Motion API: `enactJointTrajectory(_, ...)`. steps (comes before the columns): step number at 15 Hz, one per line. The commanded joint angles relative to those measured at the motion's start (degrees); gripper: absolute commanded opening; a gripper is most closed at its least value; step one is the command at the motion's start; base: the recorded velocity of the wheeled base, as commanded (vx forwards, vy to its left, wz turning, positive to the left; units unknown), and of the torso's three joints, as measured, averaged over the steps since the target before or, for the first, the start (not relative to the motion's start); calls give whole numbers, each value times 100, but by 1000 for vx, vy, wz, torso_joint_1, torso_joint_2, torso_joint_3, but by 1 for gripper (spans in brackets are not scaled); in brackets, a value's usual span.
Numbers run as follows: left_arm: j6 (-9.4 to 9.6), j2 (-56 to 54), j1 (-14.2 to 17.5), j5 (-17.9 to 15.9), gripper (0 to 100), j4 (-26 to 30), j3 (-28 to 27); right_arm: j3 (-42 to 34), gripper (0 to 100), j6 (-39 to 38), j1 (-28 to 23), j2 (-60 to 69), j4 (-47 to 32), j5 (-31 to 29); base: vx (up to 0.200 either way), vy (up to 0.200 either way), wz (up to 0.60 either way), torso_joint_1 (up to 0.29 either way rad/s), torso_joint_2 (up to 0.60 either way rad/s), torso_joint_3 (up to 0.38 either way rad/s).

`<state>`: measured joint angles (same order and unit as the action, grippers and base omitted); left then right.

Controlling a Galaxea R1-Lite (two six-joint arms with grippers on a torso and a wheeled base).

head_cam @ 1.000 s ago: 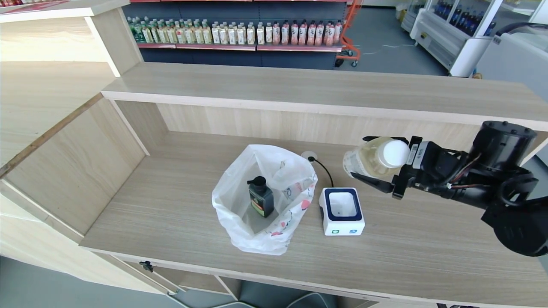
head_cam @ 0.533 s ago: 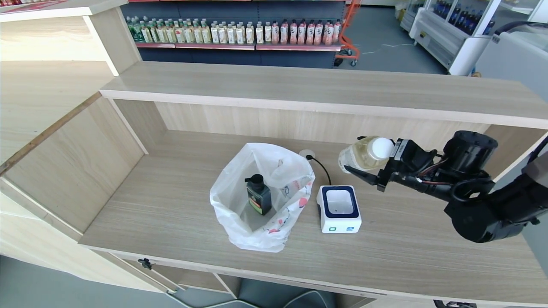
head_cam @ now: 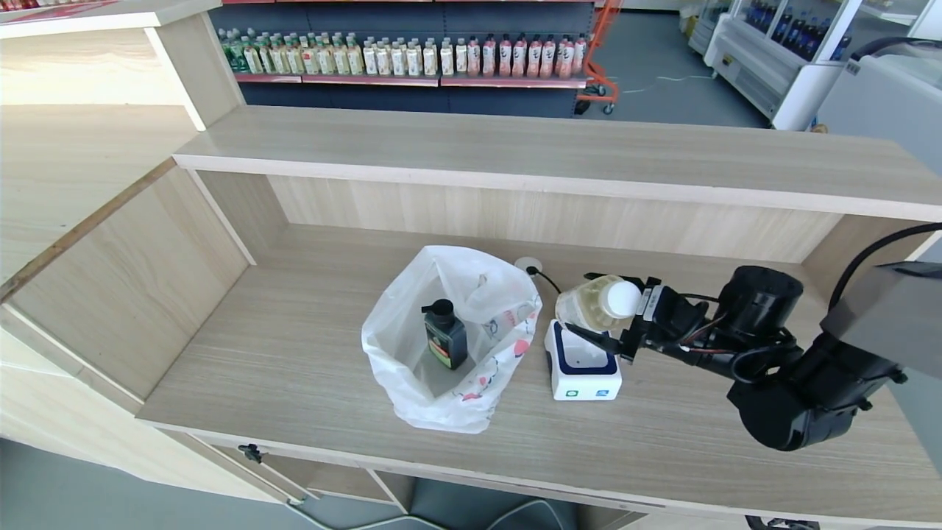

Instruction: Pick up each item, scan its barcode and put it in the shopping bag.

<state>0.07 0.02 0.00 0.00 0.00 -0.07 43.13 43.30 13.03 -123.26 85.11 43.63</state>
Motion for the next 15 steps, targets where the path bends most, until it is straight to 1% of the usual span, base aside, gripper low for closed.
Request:
enactJointTrajectory(1,1,6,0,0,100,0,7,-42,0,29,24,-260,163,-4,0,0,0,0,0,0)
enactJointTrajectory(4,1,6,0,0,100,0,7,-50,0,38,24,-506,471,5,0,0,0,0,0,0)
enactJointTrajectory(10,1,6,0,0,100,0,-1,46,0,47,77,-752,489,-4,0,0,0,0,0,0)
enactJointTrajectory(15,1,6,0,0,100,0,-1,-6,0,-15,77,-348,489,-12,0,0,0,0,0,0)
